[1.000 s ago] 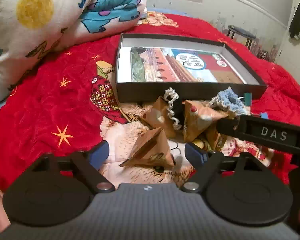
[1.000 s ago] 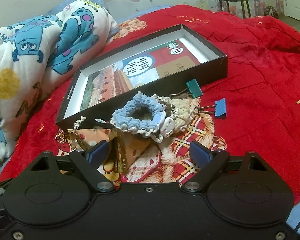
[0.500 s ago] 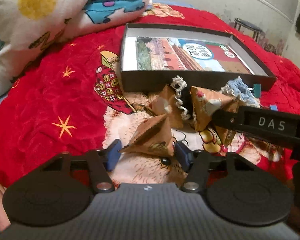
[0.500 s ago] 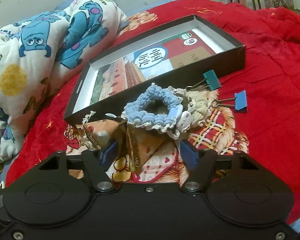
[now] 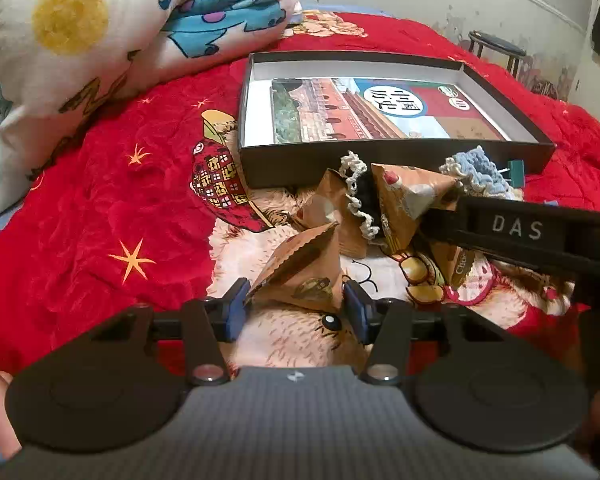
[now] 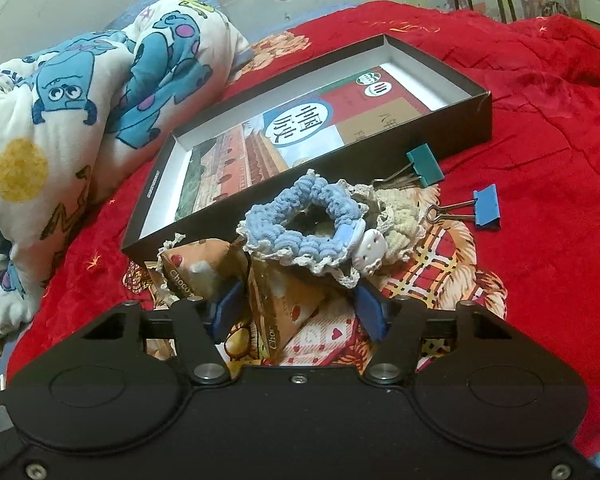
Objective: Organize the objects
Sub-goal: 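Position left gripper around a brown paper packet while right gripper approaches another packet, then close left gripper on its brown packet while right gripper closes on another packet, then lift both held packets and carry them over the black box tray, then lower both packets onto the textbook in the box and open both grippers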
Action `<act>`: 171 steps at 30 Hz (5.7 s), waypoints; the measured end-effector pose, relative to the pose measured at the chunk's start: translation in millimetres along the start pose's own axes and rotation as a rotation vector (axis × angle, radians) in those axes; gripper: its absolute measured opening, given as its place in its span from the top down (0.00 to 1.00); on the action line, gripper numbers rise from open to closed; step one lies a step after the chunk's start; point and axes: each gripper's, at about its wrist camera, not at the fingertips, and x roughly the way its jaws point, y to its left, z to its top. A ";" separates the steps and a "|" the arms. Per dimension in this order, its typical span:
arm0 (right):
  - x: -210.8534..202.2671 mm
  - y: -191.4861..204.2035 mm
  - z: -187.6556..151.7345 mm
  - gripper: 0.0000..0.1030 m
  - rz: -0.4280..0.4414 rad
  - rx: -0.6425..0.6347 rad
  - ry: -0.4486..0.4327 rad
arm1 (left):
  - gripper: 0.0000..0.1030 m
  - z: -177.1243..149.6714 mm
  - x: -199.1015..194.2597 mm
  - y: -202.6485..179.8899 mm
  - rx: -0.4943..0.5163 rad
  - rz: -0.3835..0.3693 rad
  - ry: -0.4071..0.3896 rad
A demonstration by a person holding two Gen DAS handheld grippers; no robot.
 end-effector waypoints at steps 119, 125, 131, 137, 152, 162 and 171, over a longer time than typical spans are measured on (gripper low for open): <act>-78.1 29.8 39.1 0.56 0.260 -0.030 -0.163 | 0.52 37.3 -52.7 14.2 0.056 -0.013 -0.228; -70.3 24.2 50.4 0.56 0.298 -0.018 -0.163 | 0.52 67.3 -46.9 21.2 0.023 -0.067 -0.223; -57.7 10.3 64.2 0.56 0.300 0.028 -0.156 | 0.52 102.0 -30.2 25.6 0.067 -0.056 -0.262; -33.8 9.4 81.0 0.56 0.313 0.010 -0.140 | 0.52 118.9 0.4 35.2 0.016 -0.099 -0.212; 40.9 17.1 94.6 0.56 0.257 -0.063 -0.092 | 0.53 110.7 47.5 33.5 0.007 -0.064 -0.091; 43.3 12.0 90.1 0.56 0.277 -0.038 -0.067 | 0.52 105.7 42.3 24.1 0.043 -0.086 -0.086; 45.1 15.5 87.7 0.56 0.263 -0.045 -0.059 | 0.47 106.7 46.8 25.9 0.024 -0.076 -0.074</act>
